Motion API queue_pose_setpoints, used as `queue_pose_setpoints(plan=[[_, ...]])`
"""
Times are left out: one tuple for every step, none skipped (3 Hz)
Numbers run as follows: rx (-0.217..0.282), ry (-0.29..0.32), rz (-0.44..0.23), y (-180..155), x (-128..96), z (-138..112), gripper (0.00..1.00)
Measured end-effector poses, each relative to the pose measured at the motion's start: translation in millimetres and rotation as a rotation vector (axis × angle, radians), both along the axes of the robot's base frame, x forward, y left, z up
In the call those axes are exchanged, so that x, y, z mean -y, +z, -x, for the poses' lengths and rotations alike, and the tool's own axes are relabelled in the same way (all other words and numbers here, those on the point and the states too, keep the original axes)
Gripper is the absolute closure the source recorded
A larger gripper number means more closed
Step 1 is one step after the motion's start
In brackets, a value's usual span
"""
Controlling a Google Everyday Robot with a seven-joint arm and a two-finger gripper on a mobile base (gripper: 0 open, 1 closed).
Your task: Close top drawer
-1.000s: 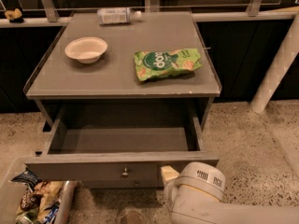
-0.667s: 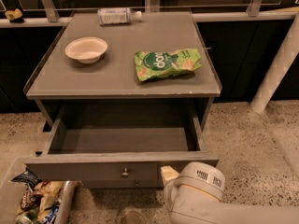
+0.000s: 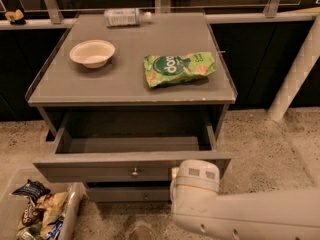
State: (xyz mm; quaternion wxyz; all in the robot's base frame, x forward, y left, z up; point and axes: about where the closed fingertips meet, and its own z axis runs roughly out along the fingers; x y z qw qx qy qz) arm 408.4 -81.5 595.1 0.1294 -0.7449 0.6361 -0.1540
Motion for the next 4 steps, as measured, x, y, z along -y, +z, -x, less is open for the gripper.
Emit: queue_pose_setpoints(plan=[[0.077,-0.052,0.01,4,-8,-51,0.0],[0.134,-0.099,0.03,5,-13,-100,0.0],[0.157,-0.123,0.035,3,-22,-126,0.0],[0.157,-0.123,0.036,3,-22,-126,0.0]])
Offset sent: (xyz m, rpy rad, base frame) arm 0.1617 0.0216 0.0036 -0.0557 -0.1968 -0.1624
